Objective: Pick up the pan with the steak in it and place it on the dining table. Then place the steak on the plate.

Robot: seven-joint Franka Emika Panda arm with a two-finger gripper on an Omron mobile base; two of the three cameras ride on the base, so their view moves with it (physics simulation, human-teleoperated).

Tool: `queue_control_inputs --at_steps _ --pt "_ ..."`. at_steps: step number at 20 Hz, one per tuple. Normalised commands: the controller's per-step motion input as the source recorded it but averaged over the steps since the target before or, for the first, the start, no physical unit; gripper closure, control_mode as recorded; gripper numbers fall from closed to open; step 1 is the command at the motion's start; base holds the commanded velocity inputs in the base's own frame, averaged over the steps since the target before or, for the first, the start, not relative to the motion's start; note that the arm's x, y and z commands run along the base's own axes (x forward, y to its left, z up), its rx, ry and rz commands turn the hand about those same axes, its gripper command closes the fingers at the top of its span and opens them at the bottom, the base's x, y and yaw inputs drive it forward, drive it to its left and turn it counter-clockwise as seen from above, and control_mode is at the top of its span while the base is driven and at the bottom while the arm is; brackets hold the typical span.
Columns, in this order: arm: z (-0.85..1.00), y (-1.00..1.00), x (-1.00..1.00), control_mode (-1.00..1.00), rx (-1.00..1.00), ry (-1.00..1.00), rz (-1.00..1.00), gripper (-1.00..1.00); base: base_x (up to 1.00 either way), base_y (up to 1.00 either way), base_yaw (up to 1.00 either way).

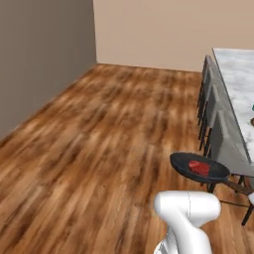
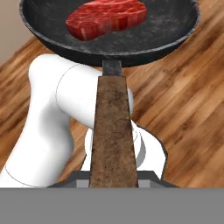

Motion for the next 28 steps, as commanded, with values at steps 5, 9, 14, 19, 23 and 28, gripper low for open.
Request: queue_control_inputs --at_steps 5,9,14,19,23,28 --pt "0.00 0.00 0.00 1.00 0.00 0.00 0.00 1.00 0.04 0.08 -0.47" --pt "0.00 0.00 0.00 1.00 0.00 0.00 0.00 1.00 0.06 0.07 -0.47" --pt "0.00 0.00 0.00 1.00 0.00 0.00 0.00 1.00 0.01 0.10 -0.41" --pt "0.00 0.00 0.00 1.00 0.00 0.00 0.00 1.00 0.00 0.15 -0.17" --pt "0.00 0.00 0.00 1.00 0.00 0.00 0.00 1.00 0.04 0.28 -0.01" --pt "0.00 0.00 0.00 1.00 0.00 0.00 0.00 1.00 0.00 0.97 -0.06"
